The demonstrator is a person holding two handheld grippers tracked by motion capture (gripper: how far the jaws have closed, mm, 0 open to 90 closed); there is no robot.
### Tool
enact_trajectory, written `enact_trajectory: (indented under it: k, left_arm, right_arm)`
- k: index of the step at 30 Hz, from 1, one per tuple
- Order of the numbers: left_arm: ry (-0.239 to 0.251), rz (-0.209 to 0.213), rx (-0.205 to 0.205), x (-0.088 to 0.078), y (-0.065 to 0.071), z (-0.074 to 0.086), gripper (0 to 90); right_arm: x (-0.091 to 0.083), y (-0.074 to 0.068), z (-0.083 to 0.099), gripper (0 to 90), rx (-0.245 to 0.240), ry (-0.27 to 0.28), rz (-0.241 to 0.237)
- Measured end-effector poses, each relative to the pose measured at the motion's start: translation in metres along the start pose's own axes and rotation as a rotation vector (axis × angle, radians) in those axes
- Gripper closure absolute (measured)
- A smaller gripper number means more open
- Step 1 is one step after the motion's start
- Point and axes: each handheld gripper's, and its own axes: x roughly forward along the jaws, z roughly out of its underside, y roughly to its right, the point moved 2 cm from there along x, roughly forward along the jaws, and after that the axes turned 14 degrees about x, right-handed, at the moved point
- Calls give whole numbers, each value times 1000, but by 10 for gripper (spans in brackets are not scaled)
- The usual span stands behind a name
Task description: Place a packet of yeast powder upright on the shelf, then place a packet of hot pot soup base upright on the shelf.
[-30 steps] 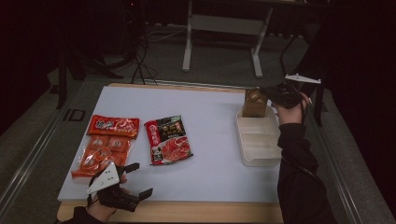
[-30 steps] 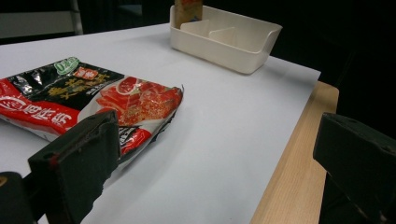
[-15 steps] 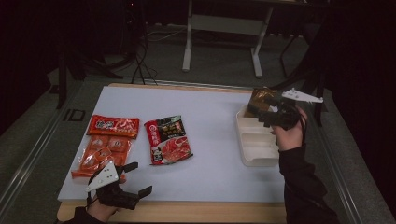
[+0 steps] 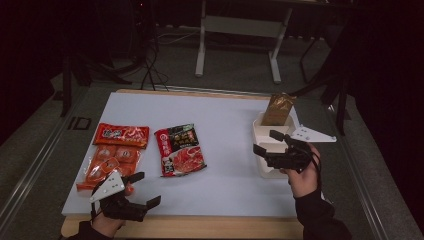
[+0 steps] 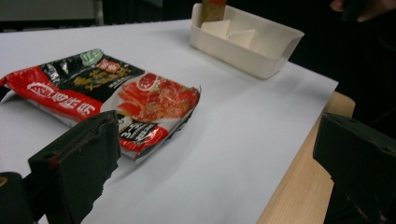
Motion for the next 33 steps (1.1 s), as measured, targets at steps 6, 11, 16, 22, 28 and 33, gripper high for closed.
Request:
enact_trajectory:
  k: [6, 11, 16, 22, 28, 33]
  left_arm:
    - [-30, 12, 7, 2, -4, -6, 24]
    - [-55, 9, 24, 2, -7, -13, 24]
    - [-70, -18, 24, 2, -17, -25, 56]
    - [-102, -90, 2, 4, -35, -38, 259]
    - [-182, -184, -52, 15, -56, -44, 449]
    - [-216, -235, -40, 26, -71, -45, 621]
  right_arm:
    - [-12, -9, 10, 131, 3, 9, -28]
    - [-22, -18, 15, 130, -4, 12, -44]
    - [-29, -23, 20, 130, -5, 15, -51]
    - [-36, -28, 29, 130, -4, 18, -74]
    - [-38, -30, 35, 131, 30, 16, -114]
    - [-40, -32, 38, 124, 16, 51, -102]
